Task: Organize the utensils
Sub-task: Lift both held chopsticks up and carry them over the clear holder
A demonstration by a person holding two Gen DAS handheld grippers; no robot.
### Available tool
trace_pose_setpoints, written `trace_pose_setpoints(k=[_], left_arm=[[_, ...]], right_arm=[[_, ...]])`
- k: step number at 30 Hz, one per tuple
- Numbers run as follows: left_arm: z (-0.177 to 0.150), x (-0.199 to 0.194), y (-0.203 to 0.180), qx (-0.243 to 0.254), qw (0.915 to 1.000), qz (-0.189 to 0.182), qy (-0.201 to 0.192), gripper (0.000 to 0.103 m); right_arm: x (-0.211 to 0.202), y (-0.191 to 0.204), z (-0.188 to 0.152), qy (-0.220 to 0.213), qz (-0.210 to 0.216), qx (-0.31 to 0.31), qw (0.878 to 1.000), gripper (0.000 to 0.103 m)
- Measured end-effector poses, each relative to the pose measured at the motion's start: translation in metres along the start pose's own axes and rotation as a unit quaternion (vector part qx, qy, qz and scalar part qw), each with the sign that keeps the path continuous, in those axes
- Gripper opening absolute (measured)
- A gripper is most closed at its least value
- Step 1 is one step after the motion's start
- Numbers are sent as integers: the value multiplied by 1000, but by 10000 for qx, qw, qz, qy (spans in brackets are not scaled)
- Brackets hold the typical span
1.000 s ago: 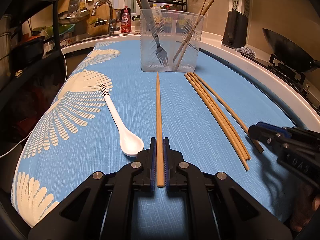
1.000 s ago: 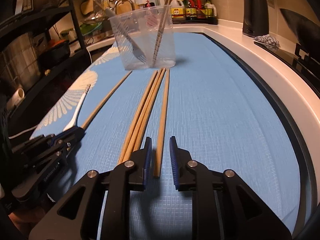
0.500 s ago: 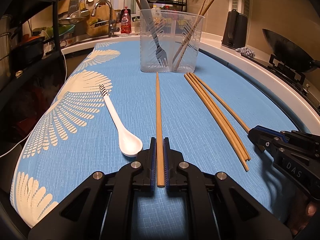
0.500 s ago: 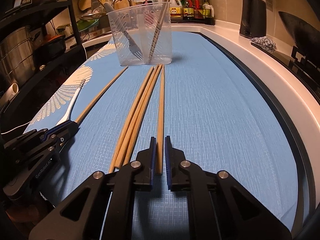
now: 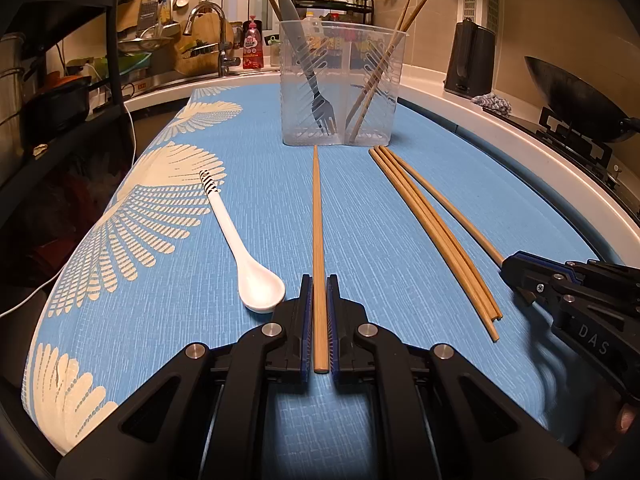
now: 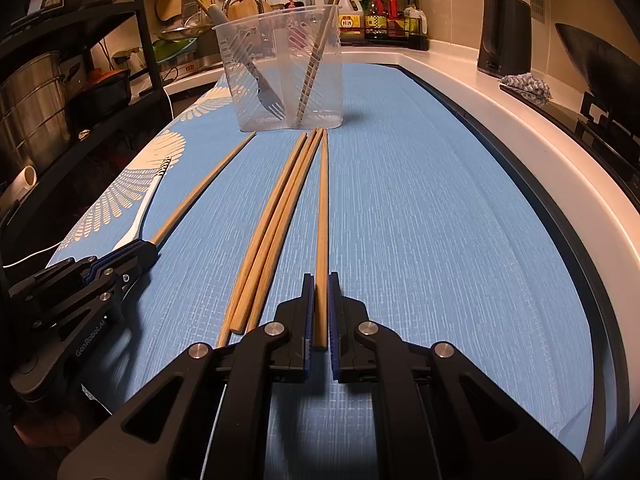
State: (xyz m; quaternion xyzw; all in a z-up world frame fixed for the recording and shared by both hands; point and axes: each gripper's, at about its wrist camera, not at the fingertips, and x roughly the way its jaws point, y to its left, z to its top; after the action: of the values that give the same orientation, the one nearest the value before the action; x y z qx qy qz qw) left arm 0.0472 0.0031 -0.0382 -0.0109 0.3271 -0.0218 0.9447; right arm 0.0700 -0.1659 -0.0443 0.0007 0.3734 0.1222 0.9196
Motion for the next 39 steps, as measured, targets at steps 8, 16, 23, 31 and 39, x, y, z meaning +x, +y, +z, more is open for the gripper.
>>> trace_pose_setpoints(k=[8, 16, 23, 31, 39], left_arm=[[-1, -8, -2, 45, 10000, -63, -45, 7], [14, -44, -8, 185, 9982, -139, -552, 7], [45, -70, -4, 213, 9942, -150, -1043, 7], [92, -84, 7, 157, 9901, -265, -1366, 7], [141, -85, 14, 81, 9895, -435, -1375, 7]], right_arm=[[-15, 1, 2, -144, -30, -26, 9999, 7], [-50, -4, 15, -528, -86, -69, 9985, 7], [-80, -7, 42, -927, -68, -137, 9956, 7], [-95, -7, 91, -1116, -27, -162, 9936, 7], [-94, 0, 133, -1064, -16, -152, 9942, 7]])
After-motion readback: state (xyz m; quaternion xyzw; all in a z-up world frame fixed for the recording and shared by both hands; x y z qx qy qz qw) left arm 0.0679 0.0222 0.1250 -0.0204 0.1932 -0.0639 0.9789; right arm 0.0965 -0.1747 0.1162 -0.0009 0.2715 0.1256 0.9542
